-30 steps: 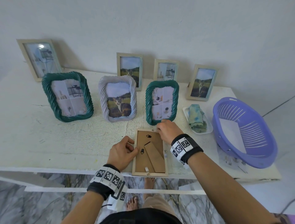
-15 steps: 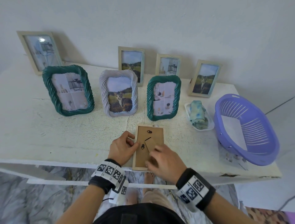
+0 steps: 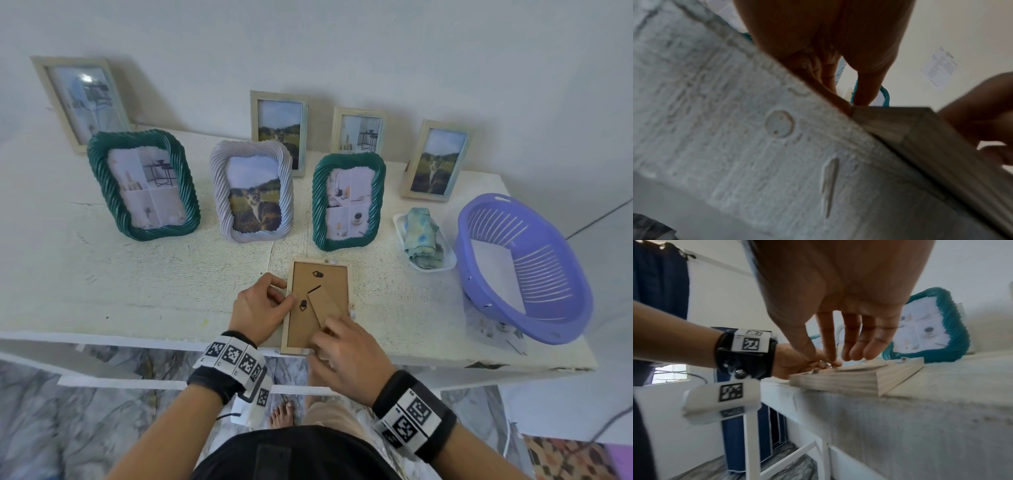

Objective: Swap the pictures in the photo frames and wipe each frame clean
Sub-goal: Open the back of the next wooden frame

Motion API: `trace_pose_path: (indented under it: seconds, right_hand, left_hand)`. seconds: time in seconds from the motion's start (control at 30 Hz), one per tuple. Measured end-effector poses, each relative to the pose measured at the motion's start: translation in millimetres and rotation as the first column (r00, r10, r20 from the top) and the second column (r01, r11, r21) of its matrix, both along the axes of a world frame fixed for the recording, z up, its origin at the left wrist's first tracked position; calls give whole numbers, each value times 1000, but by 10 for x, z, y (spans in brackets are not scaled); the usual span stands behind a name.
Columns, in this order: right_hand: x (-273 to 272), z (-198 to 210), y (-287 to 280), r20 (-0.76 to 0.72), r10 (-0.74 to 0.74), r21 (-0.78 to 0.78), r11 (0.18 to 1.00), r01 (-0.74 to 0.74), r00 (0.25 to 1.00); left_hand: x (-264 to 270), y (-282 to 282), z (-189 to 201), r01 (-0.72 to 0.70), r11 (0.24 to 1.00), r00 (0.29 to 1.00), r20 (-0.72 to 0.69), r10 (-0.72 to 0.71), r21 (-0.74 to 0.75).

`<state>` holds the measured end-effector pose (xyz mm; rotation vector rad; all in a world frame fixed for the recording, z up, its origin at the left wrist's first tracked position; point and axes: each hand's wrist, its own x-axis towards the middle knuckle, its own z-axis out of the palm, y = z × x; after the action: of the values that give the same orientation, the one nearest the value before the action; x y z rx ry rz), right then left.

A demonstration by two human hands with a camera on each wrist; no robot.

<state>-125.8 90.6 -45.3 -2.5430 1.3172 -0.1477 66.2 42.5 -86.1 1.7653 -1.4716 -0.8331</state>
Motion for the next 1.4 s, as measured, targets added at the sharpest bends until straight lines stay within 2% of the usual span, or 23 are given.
trace_pose_path:
  seconds: [0.13, 0.23, 0.43, 0.53, 0.67, 0.73, 0.9, 1.13, 1.27, 1.4]
  right_hand:
    - [21, 107, -166, -53, -212, -81, 975, 207, 976]
    - [100, 95, -228, -151, -290, -77, 957, 281, 945]
    - [178, 90, -264, -63, -335, 19, 941, 337, 940]
    - [169, 102, -280, -12, -344, -5, 939, 344, 939]
    - [102, 154, -300, -32, -366, -61, 929, 364, 930]
    - [20, 190, -305, -45, -381, -67, 923, 378, 924]
    - [-357, 243, -325, -58, -439, 51, 896, 442, 896]
    - [-819, 78, -308, -41, -569, 98, 816, 570, 821]
    - [-762, 11, -294, -135, -550, 97, 820, 564, 824]
    - [-458, 54, -329, -56, -473, 76, 876, 477, 879]
  left_hand:
    - [25, -5, -44, 0, 1000, 998, -61, 0, -5]
    - [38, -6, -59, 4, 1000, 996, -92, -4, -4]
    - [51, 2, -35, 14, 1000, 982, -191, -11, 12]
    - [45, -1, -49, 6, 1000, 980, -199, -4, 8]
    - [51, -1, -64, 7, 1000, 979, -204, -5, 8]
    - [60, 0, -69, 6, 1000, 980, -200, -3, 11]
    - [65, -3, -45, 3, 999, 971, -240, 5, 32]
    - [66, -4, -55, 0, 1000, 970, -242, 6, 28]
    - [68, -6, -44, 5, 1000, 969, -246, 2, 29]
    - [70, -6, -41, 8, 999, 969, -247, 0, 31]
